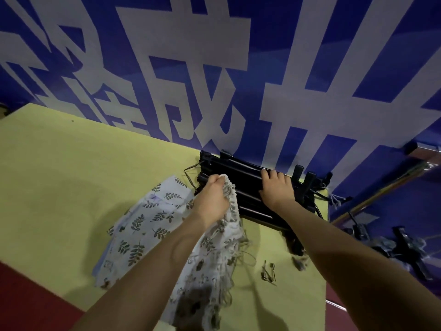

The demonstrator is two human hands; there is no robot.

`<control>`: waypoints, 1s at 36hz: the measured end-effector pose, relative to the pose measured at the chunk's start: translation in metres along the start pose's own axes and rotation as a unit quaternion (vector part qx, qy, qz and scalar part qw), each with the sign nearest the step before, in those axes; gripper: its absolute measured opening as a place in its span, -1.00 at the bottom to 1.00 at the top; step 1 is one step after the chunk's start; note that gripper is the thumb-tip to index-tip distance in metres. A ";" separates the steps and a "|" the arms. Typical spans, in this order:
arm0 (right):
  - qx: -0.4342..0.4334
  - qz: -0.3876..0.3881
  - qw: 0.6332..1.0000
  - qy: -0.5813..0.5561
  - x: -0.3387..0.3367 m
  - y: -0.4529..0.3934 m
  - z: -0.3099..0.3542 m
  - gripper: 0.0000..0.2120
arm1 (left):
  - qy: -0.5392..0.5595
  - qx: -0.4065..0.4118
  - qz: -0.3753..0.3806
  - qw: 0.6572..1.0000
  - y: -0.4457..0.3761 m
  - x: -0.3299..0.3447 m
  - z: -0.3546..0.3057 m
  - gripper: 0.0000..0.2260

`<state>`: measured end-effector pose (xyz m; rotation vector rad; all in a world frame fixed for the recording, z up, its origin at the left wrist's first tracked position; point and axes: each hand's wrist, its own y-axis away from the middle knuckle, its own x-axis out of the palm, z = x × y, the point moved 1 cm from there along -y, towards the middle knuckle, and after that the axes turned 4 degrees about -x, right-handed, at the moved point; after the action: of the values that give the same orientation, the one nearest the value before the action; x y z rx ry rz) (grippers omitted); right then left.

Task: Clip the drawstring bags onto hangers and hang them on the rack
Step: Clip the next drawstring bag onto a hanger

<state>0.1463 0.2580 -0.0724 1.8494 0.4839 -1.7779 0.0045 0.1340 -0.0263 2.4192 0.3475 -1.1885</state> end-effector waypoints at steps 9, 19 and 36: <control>-0.030 0.001 0.998 0.059 0.000 -0.011 0.007 -0.60 | -0.011 -0.029 -0.041 0.999 0.002 -0.006 0.007 -0.50; -0.016 -0.054 0.998 -0.003 -0.037 0.016 0.019 -0.64 | -0.005 0.012 -0.070 0.997 0.020 -0.016 0.010 -0.52; 0.061 -0.202 0.976 -0.060 -0.107 0.067 0.019 -0.61 | 0.011 0.050 -0.118 0.992 0.054 -0.048 0.012 -0.51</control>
<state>0.1628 0.2043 0.0417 1.8049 0.7632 -2.2154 -0.0117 0.0790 0.0196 2.5325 0.6080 -1.3070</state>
